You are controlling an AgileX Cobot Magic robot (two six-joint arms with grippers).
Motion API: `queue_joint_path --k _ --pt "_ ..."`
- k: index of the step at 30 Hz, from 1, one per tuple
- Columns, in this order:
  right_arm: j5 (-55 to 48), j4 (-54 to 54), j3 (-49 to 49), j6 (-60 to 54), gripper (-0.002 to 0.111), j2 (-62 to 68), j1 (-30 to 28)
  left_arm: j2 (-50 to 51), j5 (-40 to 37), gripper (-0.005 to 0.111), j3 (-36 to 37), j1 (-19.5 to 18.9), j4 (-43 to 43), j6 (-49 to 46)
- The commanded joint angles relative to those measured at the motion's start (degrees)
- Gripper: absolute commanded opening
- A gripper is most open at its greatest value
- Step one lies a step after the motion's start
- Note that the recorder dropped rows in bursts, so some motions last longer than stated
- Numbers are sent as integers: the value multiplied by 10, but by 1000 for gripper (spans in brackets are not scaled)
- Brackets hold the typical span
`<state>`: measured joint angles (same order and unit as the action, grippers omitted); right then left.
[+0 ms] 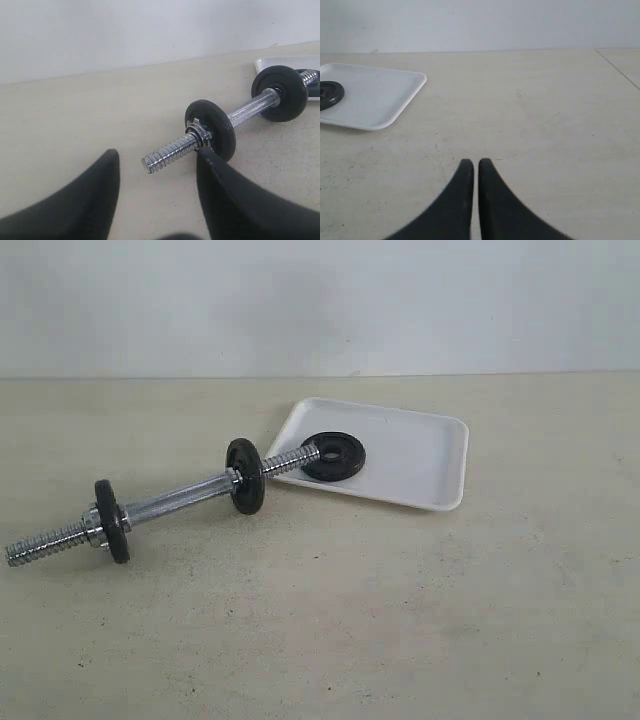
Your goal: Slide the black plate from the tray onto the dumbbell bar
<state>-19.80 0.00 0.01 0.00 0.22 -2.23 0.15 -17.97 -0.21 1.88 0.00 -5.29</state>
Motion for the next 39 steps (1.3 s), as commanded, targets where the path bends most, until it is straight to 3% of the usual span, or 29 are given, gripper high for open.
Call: queue_joint_path --k 1,24,32,39 --pt "7 -3 0 0 1 -2 1 -2 1 45 2 -2 -5 5" --pt "21 -36 0 -11 1 -2 1 -2 1 45 2 -2 -5 5" --pt "337 -17 0 60 1 -2 1 -2 1 45 2 -2 -5 5" --pt "533 -17 0 61 1 -2 1 -2 1 45 2 -2 -5 5"
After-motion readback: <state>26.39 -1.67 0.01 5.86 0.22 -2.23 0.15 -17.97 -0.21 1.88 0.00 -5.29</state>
